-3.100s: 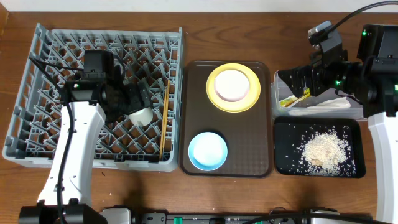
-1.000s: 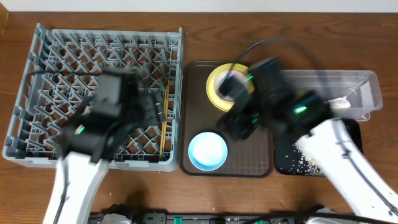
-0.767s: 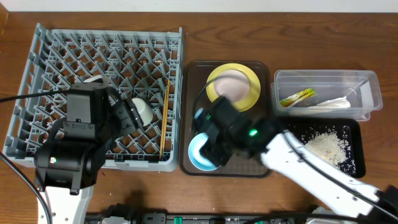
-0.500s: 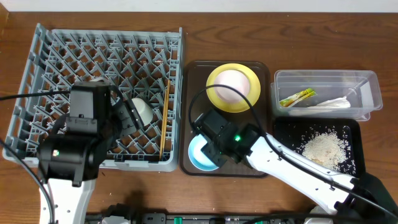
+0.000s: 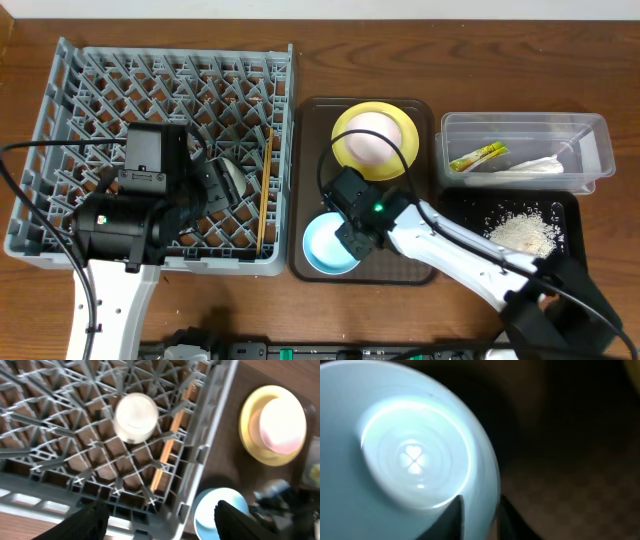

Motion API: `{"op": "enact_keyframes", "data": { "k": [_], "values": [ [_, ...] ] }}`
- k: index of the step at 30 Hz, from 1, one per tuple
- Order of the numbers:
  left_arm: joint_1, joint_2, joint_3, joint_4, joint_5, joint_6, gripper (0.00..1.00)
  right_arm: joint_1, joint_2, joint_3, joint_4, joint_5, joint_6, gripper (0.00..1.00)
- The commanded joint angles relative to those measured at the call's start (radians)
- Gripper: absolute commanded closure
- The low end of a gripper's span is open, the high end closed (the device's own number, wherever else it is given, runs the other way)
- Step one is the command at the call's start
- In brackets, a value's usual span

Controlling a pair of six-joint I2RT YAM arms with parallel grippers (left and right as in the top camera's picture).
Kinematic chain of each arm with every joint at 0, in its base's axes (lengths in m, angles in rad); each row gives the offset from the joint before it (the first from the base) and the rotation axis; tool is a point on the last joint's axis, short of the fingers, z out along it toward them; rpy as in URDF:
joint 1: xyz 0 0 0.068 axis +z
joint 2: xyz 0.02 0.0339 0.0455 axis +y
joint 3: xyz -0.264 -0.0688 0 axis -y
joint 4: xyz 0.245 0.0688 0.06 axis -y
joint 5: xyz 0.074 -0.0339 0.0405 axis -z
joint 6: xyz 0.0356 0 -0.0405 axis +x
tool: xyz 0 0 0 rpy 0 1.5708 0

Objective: Sort waste into correct bins and load items into the dishwasher
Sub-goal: 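Reach the right gripper to the light-blue bowl and grasp its rim, then lift the blue bowl and pass it from the right to the left gripper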

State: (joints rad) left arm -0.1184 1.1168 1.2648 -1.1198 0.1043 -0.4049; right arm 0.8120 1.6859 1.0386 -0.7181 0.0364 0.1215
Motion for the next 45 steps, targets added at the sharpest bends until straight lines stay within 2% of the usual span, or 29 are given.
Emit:
{"op": "enact_keyframes", "data": {
  "k": [1,10,20,25,29,35,39,40,43,45],
  "values": [
    [0.004,0.0,0.0,-0.002,0.092,0.051,0.29,-0.006,0.019,-0.002,0.013,-0.019,0.006,0.98],
    [-0.016,0.0,0.0,0.0,0.267,0.13,0.29,-0.058,-0.08,0.14,0.035,-0.04,0.031,0.99],
    [-0.196,0.007,0.0,0.077,0.288,0.136,0.28,-0.195,-0.224,0.196,0.031,-0.406,0.031,0.99],
    [-0.256,0.04,0.0,0.115,0.288,0.135,0.29,-0.235,-0.229,0.196,0.05,-0.464,0.031,0.99],
    [-0.273,0.097,0.0,0.115,0.288,0.135,0.41,-0.246,-0.229,0.196,0.105,-0.567,0.031,0.99],
    [-0.274,0.162,0.0,0.116,0.27,0.135,0.6,-0.246,-0.236,0.197,0.123,-0.579,0.031,0.99],
    [-0.274,0.154,0.001,0.132,0.215,0.135,0.81,-0.252,-0.237,0.197,0.124,-0.55,0.031,0.99],
    [-0.274,0.15,0.001,0.14,0.212,0.135,0.92,-0.255,-0.237,0.197,0.124,-0.549,0.031,0.99],
    [-0.274,0.137,0.001,0.166,0.209,0.135,0.92,-0.263,-0.237,0.197,0.127,-0.549,0.031,0.98],
    [-0.274,0.129,0.001,0.185,0.188,0.135,0.92,-0.269,-0.237,0.197,0.133,-0.549,0.031,0.93]
  ]
}}
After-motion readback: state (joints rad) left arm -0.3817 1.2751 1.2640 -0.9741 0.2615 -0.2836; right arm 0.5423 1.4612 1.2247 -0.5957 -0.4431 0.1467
